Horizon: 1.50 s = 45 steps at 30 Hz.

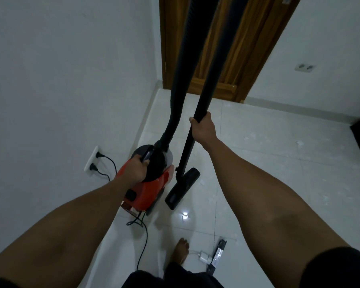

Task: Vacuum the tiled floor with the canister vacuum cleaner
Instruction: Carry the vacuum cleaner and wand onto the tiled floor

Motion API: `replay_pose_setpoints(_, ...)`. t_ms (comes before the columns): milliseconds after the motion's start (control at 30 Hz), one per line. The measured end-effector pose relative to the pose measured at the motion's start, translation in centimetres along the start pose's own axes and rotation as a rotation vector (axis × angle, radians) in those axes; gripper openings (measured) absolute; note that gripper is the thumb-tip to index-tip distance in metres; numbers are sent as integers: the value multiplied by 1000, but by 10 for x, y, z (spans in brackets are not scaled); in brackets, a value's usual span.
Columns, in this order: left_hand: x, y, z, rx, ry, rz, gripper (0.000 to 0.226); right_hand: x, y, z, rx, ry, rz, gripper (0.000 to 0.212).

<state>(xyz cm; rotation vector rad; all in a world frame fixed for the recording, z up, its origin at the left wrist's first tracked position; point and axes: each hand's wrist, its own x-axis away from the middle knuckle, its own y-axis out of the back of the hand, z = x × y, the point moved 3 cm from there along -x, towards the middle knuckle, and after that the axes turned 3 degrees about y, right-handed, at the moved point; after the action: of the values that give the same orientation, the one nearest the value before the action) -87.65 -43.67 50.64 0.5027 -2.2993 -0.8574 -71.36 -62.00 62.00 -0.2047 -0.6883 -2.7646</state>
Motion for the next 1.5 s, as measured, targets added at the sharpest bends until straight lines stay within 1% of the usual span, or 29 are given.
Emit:
replay_pose_setpoints(167,32,0,23,5,-27,47,37,55,-1,-10,15,-25,-53,47)
replay_pose_setpoints(367,76,11,66,-55,-141,83,38,142,-9,-14,38,-57,-108,49)
replay_pose_setpoints(433,85,12,76,-74,-134,99,38,161,-11,-16,46,-71,-118,48)
replay_pose_setpoints(533,98,17,89,-94,-186,113,38,188,-10,-15,40,-70,-143,47)
replay_pose_setpoints(633,109,20,99,-107,-197,115,38,207,-9,-16,40,-78,-169,48)
replay_pose_setpoints(767,118,18,110,-52,-178,138,36,225,-7,-20,27,-87,-200,47)
replay_pose_setpoints(1067,131,17,122,-55,-208,138,38,252,-12,-33,13,-122,-219,46)
replay_pose_setpoints(1300,139,20,125,-25,-197,134,39,261,-13,-20,20,-86,-224,46)
replay_pose_setpoints(1500,145,17,120,-49,-173,145,41,266,-8,-18,14,-78,-247,45)
